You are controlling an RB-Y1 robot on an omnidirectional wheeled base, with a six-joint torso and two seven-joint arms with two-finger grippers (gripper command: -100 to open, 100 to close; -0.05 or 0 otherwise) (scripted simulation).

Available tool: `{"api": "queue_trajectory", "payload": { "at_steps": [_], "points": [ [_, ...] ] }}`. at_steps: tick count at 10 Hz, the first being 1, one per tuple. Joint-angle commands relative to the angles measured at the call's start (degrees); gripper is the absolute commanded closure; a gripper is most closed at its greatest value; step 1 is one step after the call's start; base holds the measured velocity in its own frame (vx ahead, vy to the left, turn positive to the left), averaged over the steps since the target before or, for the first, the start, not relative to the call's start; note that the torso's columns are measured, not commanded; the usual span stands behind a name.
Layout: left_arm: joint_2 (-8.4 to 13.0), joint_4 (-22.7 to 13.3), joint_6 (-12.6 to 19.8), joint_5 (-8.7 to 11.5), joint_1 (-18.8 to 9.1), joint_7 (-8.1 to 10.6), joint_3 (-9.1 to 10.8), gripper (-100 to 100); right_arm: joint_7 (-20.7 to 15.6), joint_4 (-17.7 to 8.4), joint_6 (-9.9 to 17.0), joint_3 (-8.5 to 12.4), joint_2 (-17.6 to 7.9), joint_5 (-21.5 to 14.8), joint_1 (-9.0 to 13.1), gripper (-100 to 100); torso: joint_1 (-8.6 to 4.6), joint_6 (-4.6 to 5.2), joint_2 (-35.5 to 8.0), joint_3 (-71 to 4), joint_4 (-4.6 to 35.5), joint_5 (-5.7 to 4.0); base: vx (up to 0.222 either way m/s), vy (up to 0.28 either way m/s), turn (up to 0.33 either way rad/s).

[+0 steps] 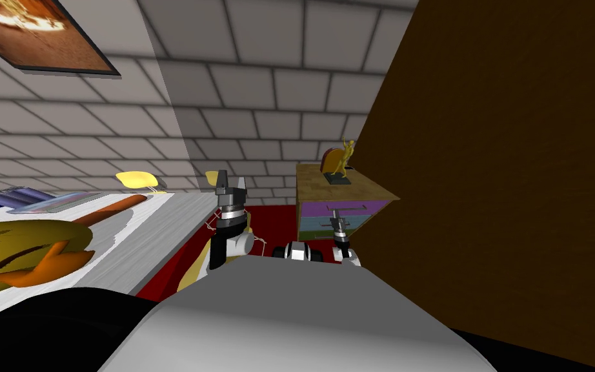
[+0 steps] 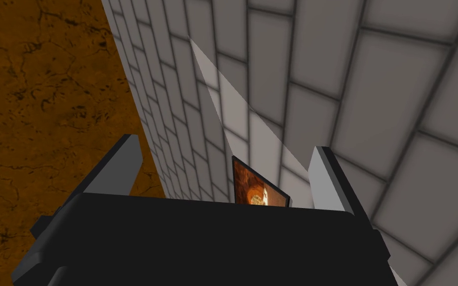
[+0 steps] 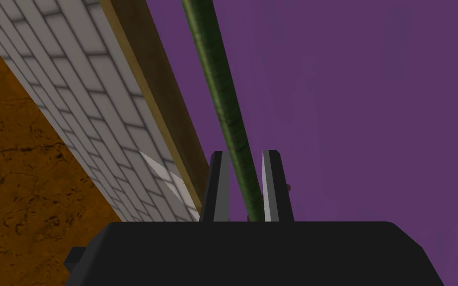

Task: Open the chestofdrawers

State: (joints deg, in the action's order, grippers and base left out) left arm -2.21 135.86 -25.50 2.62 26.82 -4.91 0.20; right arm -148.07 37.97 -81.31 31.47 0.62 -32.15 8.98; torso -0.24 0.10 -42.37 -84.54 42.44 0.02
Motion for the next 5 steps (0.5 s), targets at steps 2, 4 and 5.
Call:
{"api": "queue_trajectory", "payload": {
  "at_steps": [2,4,5],
  "points": [
    [0.0,0.0,0.0,0.0,0.0,0.0,0.0,0,0.48,1.46,0.05,-0.28,0.15,-0.14,-0.49,100,0.07,0.04,0.08,-0.02,-0.13,-0.04,-0.046,0.003,-0.009],
    [-0.01,0.0,0.0,0.0,-0.02,0.0,-0.01,0,1.51,2.1,1.34,-0.44,-0.61,-0.05,0.24,100,0.14,0.07,-0.34,0.22,-0.02,0.0,-0.183,0.028,-0.059],
    [-0.01,-0.01,0.01,0.0,-0.02,0.0,-0.01,0,2.2,2.53,2.21,-0.55,-1.11,0.02,0.72,100,0.09,0.05,-0.39,0.24,0.09,0.04,-0.233,0.012,-0.054]
  ]
}}
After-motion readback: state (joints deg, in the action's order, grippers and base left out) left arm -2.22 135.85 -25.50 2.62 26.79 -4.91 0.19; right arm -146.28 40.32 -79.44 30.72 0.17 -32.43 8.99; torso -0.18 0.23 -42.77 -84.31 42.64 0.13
